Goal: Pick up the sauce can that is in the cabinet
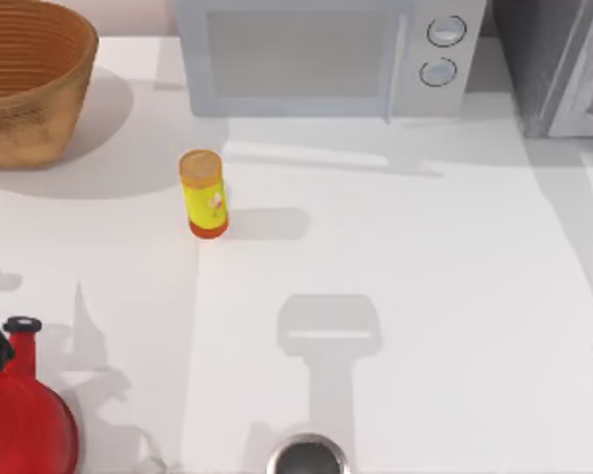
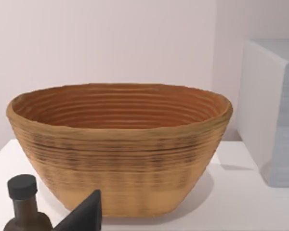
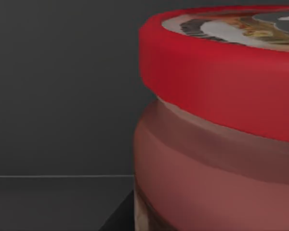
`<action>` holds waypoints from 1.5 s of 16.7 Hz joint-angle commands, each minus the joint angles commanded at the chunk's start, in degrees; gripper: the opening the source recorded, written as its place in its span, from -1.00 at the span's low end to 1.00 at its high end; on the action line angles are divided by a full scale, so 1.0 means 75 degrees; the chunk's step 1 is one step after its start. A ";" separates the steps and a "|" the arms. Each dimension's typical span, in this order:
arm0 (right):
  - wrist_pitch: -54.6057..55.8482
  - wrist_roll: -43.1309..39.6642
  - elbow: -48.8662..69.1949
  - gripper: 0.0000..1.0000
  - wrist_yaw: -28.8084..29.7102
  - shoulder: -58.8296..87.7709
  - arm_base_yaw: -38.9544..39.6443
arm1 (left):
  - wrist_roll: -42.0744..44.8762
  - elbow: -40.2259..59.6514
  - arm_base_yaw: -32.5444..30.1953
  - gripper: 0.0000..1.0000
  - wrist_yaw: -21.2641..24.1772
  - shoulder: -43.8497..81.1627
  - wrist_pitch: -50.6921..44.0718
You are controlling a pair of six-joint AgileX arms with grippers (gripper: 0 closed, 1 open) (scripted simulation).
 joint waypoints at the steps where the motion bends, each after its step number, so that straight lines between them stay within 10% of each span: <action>1: 0.0000 0.0000 0.0000 -1.00 0.0000 0.0000 0.0000 | 0.0000 0.0000 0.0000 1.00 0.0000 0.0000 0.0000; 15: -0.3444 0.0013 0.0875 -1.00 0.1182 -0.2535 0.1239 | 0.0000 0.0000 0.0000 1.00 0.0000 0.0000 0.0000; 25: -0.3266 0.0005 0.0084 -1.00 0.1115 -0.3089 0.1142 | 0.0000 0.0000 0.0000 1.00 0.0000 0.0000 0.0000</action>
